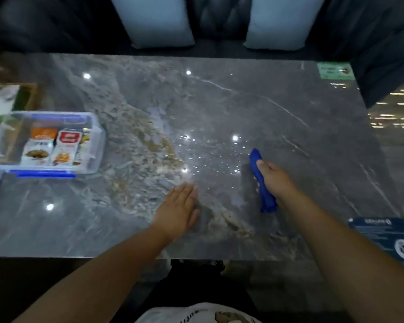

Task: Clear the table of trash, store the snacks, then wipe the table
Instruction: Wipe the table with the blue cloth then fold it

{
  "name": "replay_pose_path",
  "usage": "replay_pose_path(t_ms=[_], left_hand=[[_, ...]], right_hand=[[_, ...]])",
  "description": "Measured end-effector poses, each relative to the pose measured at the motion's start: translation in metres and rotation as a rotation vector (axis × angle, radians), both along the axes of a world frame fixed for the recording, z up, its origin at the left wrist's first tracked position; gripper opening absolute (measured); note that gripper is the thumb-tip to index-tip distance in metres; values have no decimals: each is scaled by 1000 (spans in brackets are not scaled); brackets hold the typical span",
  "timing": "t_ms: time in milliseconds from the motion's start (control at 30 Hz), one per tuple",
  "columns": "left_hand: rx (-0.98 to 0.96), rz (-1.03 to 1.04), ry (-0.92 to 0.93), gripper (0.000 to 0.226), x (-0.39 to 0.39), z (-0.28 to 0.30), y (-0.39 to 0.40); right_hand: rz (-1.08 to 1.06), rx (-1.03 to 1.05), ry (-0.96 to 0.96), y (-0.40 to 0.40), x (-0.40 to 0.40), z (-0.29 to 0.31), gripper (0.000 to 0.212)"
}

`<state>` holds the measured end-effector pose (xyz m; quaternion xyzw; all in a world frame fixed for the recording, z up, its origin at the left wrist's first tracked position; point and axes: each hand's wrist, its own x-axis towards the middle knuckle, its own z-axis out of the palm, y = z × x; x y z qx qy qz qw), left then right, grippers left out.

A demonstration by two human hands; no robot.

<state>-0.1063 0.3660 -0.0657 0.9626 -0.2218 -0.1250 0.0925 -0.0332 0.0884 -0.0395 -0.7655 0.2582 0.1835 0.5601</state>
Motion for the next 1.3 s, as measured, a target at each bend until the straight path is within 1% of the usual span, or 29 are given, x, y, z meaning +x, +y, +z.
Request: replay_pose_path(t_ms=[100,200,233,333,400,467,567,667,800,933,1100,1200,1300], left_hand=[[21,270,82,61,-7,-8,60],[8,547,70,75,-20,-12,119],[7,627,58,74,-24,-14,136],[40,807,24,66,-30,-21,179],[69,894,24,62,-27,-28,200],[90,958,18,62,-21,-35,215],[84,1020,3,65,-15,-42,223],[89,1023,-25,67,-14,-48,223],[102,1018,-49,69,-15,-52,225],[95,1020,-74,68,-15,-54,224],[123,1023,-87,67,-15,-56,224],[126,1023,-102,67,-14,-57,224],[128,1021,-105,67,-15,-57,223]], right_hand=[[151,-24,-17,53,33,4,37],[302,-71,-50,103,63,5,44],[360,-121,-61,119,74,5,42],[505,-257,-114,165,106,4,33],[567,-339,-189,192,127,3,34],[611,-437,-272,215,146,2,30],[668,-527,-364,242,170,1,29],[684,-568,-424,263,192,-2,33],[740,-698,-525,291,216,-6,38],[865,-838,-645,323,239,-15,46],[950,-932,-639,351,262,-39,51],[1079,-987,-688,356,267,-56,55],[1177,-1017,-651,354,273,-66,59]])
